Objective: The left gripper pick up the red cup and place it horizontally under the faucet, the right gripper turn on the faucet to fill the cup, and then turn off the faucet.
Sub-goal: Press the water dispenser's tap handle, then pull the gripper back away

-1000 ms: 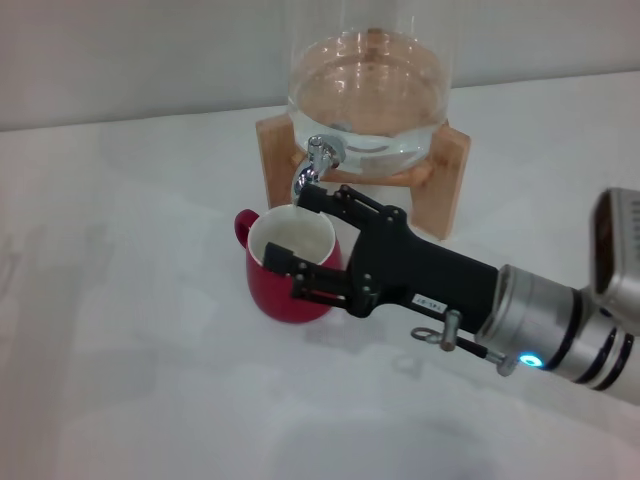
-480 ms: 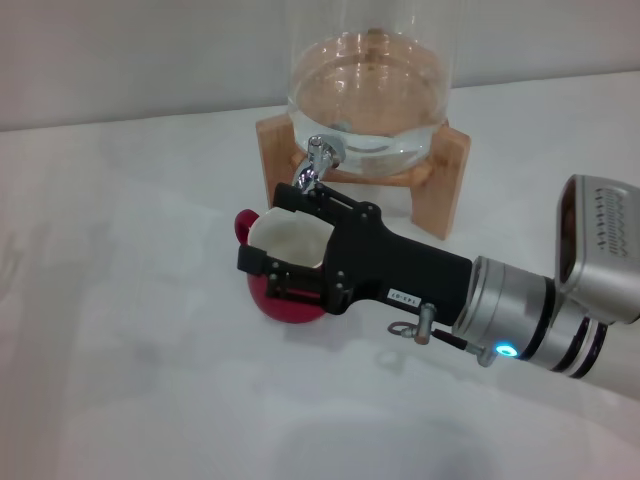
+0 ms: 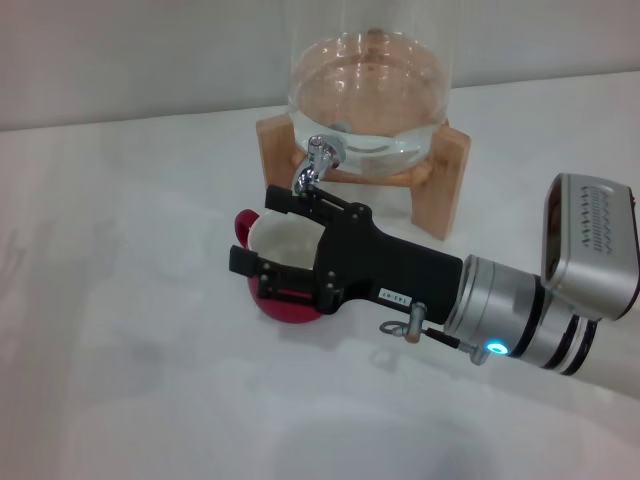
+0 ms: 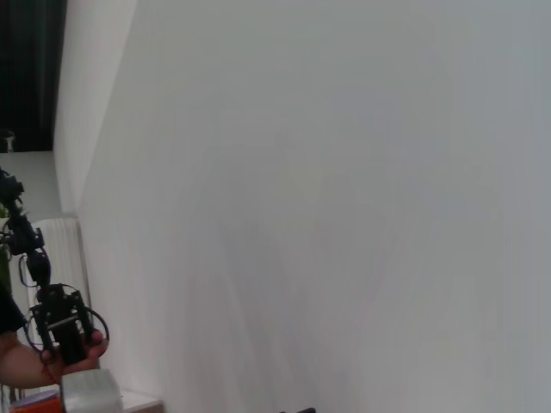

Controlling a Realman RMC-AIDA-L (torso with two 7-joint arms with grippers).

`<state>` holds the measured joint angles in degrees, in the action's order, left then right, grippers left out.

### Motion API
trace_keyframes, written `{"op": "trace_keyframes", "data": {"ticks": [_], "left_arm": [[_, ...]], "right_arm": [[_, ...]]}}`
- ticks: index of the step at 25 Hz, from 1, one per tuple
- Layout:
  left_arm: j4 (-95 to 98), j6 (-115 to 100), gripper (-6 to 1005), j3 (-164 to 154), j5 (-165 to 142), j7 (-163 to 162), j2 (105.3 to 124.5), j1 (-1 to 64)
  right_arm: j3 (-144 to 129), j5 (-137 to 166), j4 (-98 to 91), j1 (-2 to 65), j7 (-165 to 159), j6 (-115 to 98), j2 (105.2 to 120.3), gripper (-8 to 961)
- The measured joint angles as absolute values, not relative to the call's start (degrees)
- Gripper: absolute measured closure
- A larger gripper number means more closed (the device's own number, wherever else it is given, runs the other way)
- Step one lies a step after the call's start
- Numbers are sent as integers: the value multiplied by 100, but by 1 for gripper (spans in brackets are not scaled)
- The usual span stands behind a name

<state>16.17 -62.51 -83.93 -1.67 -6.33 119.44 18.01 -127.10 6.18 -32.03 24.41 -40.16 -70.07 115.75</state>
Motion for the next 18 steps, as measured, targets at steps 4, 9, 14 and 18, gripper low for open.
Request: {"op": "trace_keyframes", "data": {"ticks": [4, 9, 14, 18], "left_arm": [[1617, -6260, 109, -8393, -167, -633, 11940, 1801], [1617, -6260, 109, -8393, -167, -632, 11936, 1802], [1617, -6260, 109, -8393, -167, -637, 11935, 1802], [1617, -6260, 110, -8393, -167, -635, 11935, 1802]], "right_arm": [[-12666, 581, -3194, 2425, -4017, -6985, 11558, 85], [-12584, 572, -3191, 2395, -4008, -6980, 11547, 85], [-12532, 573, -3159, 2383, -4001, -6978, 11541, 85], [-12512, 572, -3134, 2382, -4002, -6977, 11539, 85]]}}
